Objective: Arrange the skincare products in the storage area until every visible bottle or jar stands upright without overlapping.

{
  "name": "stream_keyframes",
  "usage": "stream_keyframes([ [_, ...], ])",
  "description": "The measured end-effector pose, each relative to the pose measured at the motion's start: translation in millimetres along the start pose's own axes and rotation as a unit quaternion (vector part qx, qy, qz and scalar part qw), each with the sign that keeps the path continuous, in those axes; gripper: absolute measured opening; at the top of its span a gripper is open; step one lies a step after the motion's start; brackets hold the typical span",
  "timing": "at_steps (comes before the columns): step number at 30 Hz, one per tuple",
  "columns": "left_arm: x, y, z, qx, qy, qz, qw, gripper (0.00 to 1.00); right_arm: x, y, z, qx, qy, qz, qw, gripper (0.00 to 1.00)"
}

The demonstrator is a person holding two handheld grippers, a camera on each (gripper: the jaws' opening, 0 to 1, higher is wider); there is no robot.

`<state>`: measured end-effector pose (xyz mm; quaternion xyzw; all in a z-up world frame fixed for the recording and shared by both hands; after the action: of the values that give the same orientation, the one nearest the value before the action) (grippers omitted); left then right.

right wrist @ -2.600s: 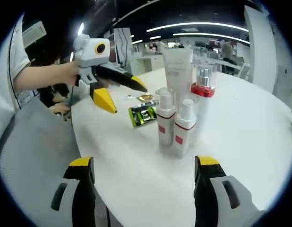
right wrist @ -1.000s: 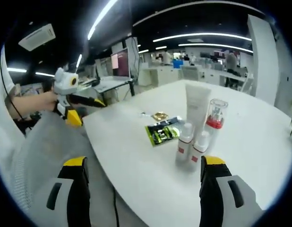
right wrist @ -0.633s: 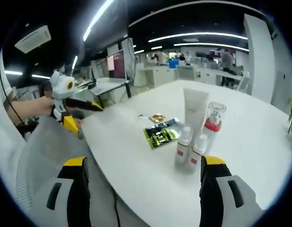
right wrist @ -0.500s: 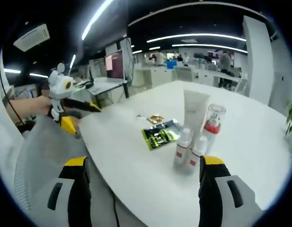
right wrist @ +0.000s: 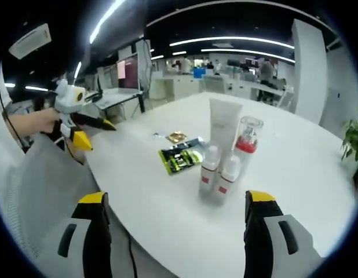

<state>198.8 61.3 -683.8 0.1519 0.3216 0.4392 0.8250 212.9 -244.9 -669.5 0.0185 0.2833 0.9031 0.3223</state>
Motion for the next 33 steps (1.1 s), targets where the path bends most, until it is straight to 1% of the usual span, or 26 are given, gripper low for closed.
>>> stream_keyframes([
  [3, 3.6, -7, 0.3, 0.015, -0.011, 0.000, 0.9998, 0.99, -1, 1, 0.0, 0.001, 0.000, -0.005, 1.0000, 0.97],
  [6, 4.5, -13, 4.4, 0.015, -0.005, -0.001, 0.9999, 0.98, -3, 2, -1.7, 0.005, -0.005, -0.014, 0.9999, 0.97],
  [9, 5.4, -19, 6.0, 0.029, -0.011, 0.005, 0.9995, 0.98, -5, 2, -4.0, 0.011, -0.011, -0.020, 0.9997, 0.97],
  [10, 8.8, -22, 7.4, 0.032, -0.015, 0.008, 0.9993, 0.98, -5, 2, -4.7, 0.011, -0.012, -0.022, 0.9996, 0.96],
  [14, 9.7, -33, 9.6, 0.043, -0.010, 0.012, 0.9989, 0.98, -6, 3, -6.4, 0.019, -0.012, -0.025, 0.9994, 0.96],
  [15, 10.5, -38, 10.0, 0.049, -0.009, 0.014, 0.9987, 0.98, -6, 3, -6.9, 0.019, -0.013, -0.024, 0.9994, 0.96],
  [17, 8.1, -41, 9.9, 0.058, -0.008, 0.024, 0.9980, 0.97, -5, 3, -6.6, 0.018, -0.016, -0.020, 0.9995, 0.96],
  [19, 10.7, -51, 12.9, 0.065, -0.013, 0.026, 0.9975, 0.98, -4, 2, -6.2, 0.017, -0.018, -0.015, 0.9996, 0.95],
  [20, 9.0, -53, 13.3, 0.077, -0.010, 0.029, 0.9966, 0.98, -3, 2, -6.1, 0.017, -0.018, -0.011, 0.9996, 0.95],
  [21, 8.0, -55, 14.0, 0.082, -0.011, 0.029, 0.9962, 0.98, -2, 1, -6.1, 0.017, -0.018, -0.008, 0.9997, 0.95],
  [23, 5.5, -65, 17.3, 0.088, -0.015, 0.036, 0.9954, 0.97, 0, -1, -5.4, 0.018, -0.017, 0.000, 0.9997, 0.95],
  [25, 10.8, -72, 20.2, 0.095, -0.013, 0.041, 0.9945, 0.96, 1, -1, -5.2, 0.019, -0.017, 0.004, 0.9997, 0.95],
  [27, 8.8, -77, 21.8, 0.100, -0.009, 0.048, 0.9938, 0.96, 1, -2, -5.3, 0.019, -0.015, 0.006, 0.9997, 0.95],
  [31, 15.1, -92, 26.9, 0.116, -0.020, 0.061, 0.9911, 0.93, 3, -2, -6.4, 0.018, -0.021, 0.014, 0.9995, 0.95],
  [33, 13.4, -99, 27.2, 0.120, -0.020, 0.065, 0.9905, 0.92, 3, -2, -6.2, 0.016, -0.023, 0.017, 0.9994, 0.95],
])
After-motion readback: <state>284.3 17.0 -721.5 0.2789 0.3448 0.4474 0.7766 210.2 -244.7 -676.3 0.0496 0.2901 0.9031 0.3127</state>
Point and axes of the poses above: the point that each gripper's makers call its tool centre point, and the gripper's own axes: y roughly backward along the fingers, x roughly to its left, z roughly out of its top, the point moved 7 cm from there along y, roughly backward along the fingers, and after that the axes turned 11 degrees about y, right-handed, at the moved point
